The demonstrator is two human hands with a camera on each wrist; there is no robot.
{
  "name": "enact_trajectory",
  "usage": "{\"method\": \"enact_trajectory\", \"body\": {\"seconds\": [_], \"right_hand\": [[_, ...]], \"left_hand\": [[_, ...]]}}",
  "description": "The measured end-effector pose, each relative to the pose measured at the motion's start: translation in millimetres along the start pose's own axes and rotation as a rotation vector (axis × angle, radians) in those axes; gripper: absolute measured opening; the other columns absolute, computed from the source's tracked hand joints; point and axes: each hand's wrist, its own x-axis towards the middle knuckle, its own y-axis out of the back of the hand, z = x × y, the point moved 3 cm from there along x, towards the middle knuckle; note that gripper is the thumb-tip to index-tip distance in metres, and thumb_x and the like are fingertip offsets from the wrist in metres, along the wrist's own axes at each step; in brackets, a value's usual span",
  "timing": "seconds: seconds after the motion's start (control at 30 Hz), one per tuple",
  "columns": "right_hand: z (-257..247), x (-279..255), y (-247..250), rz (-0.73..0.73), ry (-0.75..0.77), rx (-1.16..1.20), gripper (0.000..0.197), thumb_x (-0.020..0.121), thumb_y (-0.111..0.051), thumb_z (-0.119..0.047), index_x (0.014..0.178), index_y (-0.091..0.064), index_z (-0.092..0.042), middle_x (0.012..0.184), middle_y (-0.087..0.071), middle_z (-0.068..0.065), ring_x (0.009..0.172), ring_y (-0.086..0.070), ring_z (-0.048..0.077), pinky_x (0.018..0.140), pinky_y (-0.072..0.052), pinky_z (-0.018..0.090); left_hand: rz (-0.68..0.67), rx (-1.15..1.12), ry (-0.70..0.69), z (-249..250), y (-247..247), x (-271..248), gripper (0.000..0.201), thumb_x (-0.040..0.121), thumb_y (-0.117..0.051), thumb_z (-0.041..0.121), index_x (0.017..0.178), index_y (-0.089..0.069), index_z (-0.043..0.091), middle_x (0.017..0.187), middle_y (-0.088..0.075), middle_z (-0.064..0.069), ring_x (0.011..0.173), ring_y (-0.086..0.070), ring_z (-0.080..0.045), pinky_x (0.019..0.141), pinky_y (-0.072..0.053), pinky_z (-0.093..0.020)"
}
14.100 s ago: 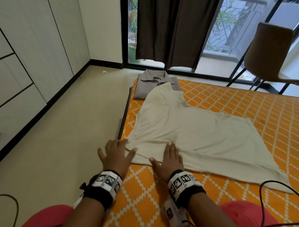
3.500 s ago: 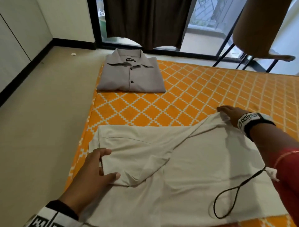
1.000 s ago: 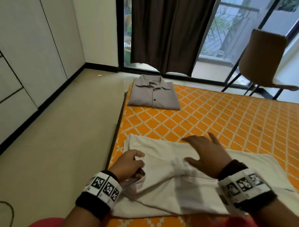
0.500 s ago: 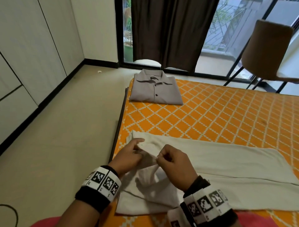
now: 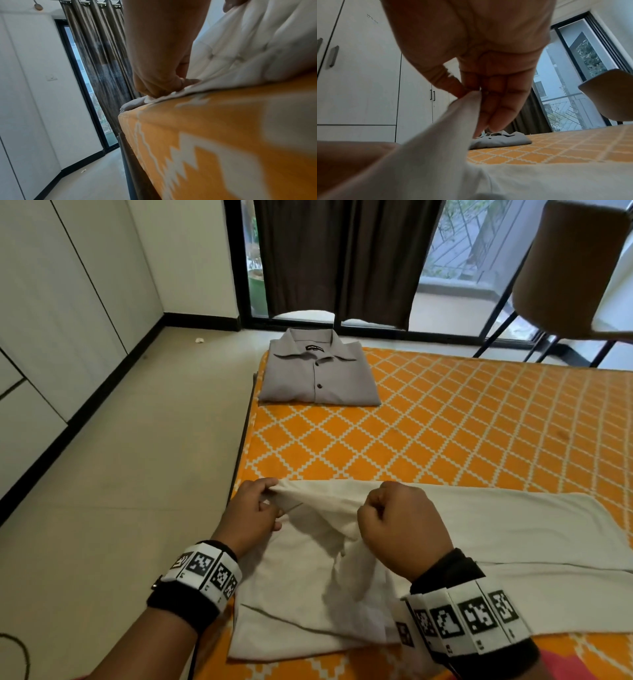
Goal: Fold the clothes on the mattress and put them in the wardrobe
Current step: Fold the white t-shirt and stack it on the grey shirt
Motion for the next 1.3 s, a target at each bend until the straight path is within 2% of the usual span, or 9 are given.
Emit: {"method": "enact_trajectory", "body": {"seconds": [0.13,0.23,0.3,0.47,0.67,0.8,0.97,1.13,1.3], "right_hand": [[-2,0,7,0.058,0.027,-0.093,0.011,0.077,-0.064,-0.022,0.067,-0.059,-0.021,0.082,-0.049,-0.006,0.069,-0.052,0.018,0.058,-0.039,0.031],[0,2,6,-0.002,0.09,-0.048,0.029,0.068,-0.06,0.005,0.082,-0.056,-0.02,0.093,-0.041,-0.007,0.075,-0.048,0.019,0.055,-0.033,0.021],[-1,2,10,-0.033,0.121,-0.011,0.038,0.065,-0.052,0.013,0.087,-0.055,-0.018,0.097,-0.041,-0.006,0.079,-0.047,0.019,0.058,-0.035,0.021],[22,7,32,-0.01,0.03,-0.036,0.039,0.069,-0.052,0.009,0.099,-0.048,-0.015,0.094,-0.055,0.002,0.08,-0.05,0.023,0.061,-0.038,0.034],[61,10,61,-0.024,-0.28,-0.197,0.016,0.088,-0.049,-0.009,0.081,-0.064,-0.012,0.078,-0.065,0.007,0.07,-0.056,0.024,0.06,-0.043,0.032],[71,12,62,-0.137,-0.394,0.401,0.022,0.093,-0.046,-0.004,0.077,-0.061,-0.008,0.063,-0.054,0.008,0.058,-0.045,0.025,0.056,-0.035,0.03],[73,18,66,-0.156,-0.413,0.896,0.029,0.095,-0.042,0.003,0.08,-0.061,-0.014,0.072,-0.045,0.014,0.055,-0.033,0.021,0.049,-0.025,0.026],[88,18,67,-0.128,-0.328,0.24,0.043,0.088,-0.044,0.002,0.06,-0.072,-0.014,0.062,-0.061,0.02,0.058,-0.05,0.032,0.058,-0.038,0.031],[82,19,62,-0.048,-0.26,0.038,0.022,0.084,-0.07,-0.027,0.065,-0.071,-0.015,0.064,-0.065,0.002,0.059,-0.056,0.014,0.052,-0.039,0.025]], "left_hand": [[0.063,0.266,-0.144,6,2,-1,0.032,0.087,-0.059,-0.002,0.116,-0.065,0.012,0.109,-0.051,-0.007,0.075,-0.062,-0.016,0.064,-0.044,-0.01],[0.138,0.351,-0.212,7,5,0,0.002,0.088,-0.068,0.01,0.088,-0.07,0.009,0.111,-0.044,-0.004,0.088,-0.048,-0.007,0.086,-0.043,-0.023],[0.096,0.369,-0.243,3,6,2,0.017,0.09,-0.067,0.018,0.075,-0.069,0.011,0.124,-0.041,0.002,0.102,-0.045,-0.004,0.089,-0.044,-0.031],[-0.011,0.435,-0.327,7,4,-1,0.015,0.091,-0.067,0.017,0.077,-0.07,0.01,0.14,-0.051,0.003,0.122,-0.052,-0.013,0.089,-0.038,-0.025],[0.028,0.407,-0.316,9,7,-6,0.016,0.079,-0.077,0.009,0.089,-0.068,0.016,0.108,-0.063,0.001,0.098,-0.059,-0.016,0.074,-0.04,-0.014],[0.057,0.378,-0.314,8,6,-7,0.017,0.079,-0.075,0.005,0.085,-0.065,0.016,0.096,-0.058,0.003,0.086,-0.056,-0.008,0.068,-0.038,-0.008],[0.135,0.411,-0.336,3,8,-2,0.017,0.095,-0.058,0.008,0.08,-0.06,0.017,0.094,-0.054,-0.003,0.082,-0.053,-0.017,0.07,-0.033,-0.024],[0.108,0.397,-0.306,-1,8,4,0.016,0.098,-0.05,0.008,0.086,-0.061,0.01,0.098,-0.049,-0.005,0.081,-0.053,-0.023,0.076,-0.038,-0.031],[0.111,0.386,-0.322,3,6,2,0.016,0.098,-0.049,0.006,0.087,-0.06,0.006,0.095,-0.05,-0.005,0.084,-0.051,-0.021,0.074,-0.033,-0.028]]}}
